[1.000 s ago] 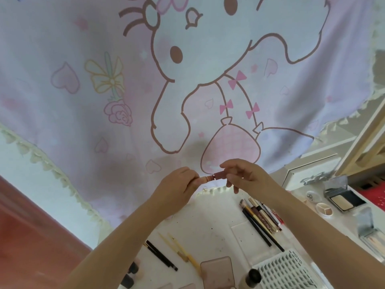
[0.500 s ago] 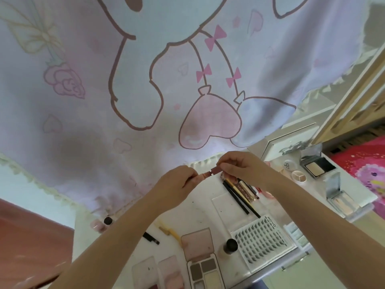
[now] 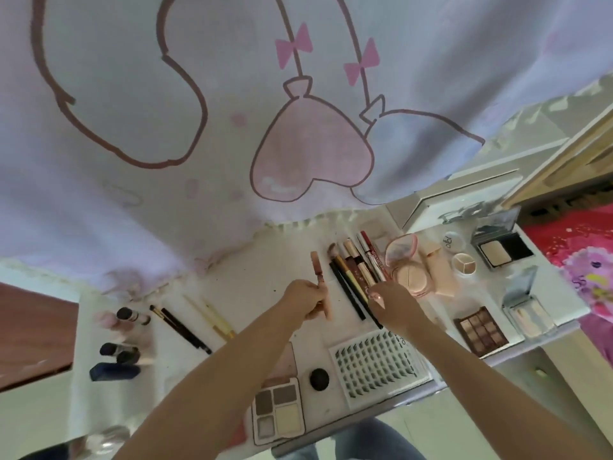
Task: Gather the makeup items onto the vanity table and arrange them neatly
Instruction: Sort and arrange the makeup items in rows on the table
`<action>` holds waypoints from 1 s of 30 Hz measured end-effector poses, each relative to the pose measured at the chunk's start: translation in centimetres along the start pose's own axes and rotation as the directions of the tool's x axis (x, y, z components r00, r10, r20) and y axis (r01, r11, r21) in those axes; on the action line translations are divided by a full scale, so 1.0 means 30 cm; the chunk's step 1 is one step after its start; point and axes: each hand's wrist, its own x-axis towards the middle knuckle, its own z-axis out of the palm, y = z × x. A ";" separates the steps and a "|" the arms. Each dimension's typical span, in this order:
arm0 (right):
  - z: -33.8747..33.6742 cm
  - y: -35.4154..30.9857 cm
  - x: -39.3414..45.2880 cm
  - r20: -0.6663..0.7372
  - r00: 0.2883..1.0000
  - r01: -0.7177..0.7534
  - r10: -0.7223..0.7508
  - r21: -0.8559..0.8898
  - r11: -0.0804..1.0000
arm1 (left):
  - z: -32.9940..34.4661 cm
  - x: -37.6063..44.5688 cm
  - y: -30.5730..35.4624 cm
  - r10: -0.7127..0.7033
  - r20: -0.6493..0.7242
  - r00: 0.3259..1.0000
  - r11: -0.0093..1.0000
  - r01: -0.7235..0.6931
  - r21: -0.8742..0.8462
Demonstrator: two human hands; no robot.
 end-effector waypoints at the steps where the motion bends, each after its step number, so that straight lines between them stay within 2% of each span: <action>1: 0.022 0.015 0.000 0.008 1.000 0.020 -0.020 -0.043 0.999 | 0.030 0.019 -0.011 -0.056 -0.018 0.998 0.998 0.056 0.004; 4: 0.067 0.043 0.006 0.009 0.997 0.073 -0.072 -0.061 0.996 | 0.096 0.067 -0.025 -0.174 -0.076 0.982 0.983 0.177 0.046; 6: 0.076 0.051 0.012 0.023 0.995 0.103 -0.102 -0.063 0.993 | 0.120 0.095 -0.025 -0.196 -0.109 0.975 0.976 0.205 0.079; 11: 0.066 0.077 0.025 0.055 0.986 0.158 -0.155 -0.065 0.985 | 0.142 0.135 -0.030 -0.110 -0.155 0.982 0.978 0.135 0.161; 17: 0.059 0.060 0.052 0.058 0.975 0.221 -0.214 -0.206 0.953 | 0.048 0.082 -0.039 0.063 -0.155 0.986 0.925 0.000 0.381; 20: 0.073 -0.011 0.080 0.095 0.950 0.311 -0.296 -0.239 0.920 | -0.060 0.029 -0.063 0.160 -0.280 0.946 0.907 -0.029 0.421; 24: 0.102 -0.164 0.138 0.235 0.904 0.404 -0.357 -0.195 0.894 | -0.217 -0.051 -0.122 0.224 -0.447 0.866 0.889 0.006 0.458; 30: 0.200 -0.443 0.200 0.470 0.796 0.454 -0.381 -0.048 0.890 | -0.377 -0.164 -0.252 0.167 -0.634 0.755 0.863 0.198 0.464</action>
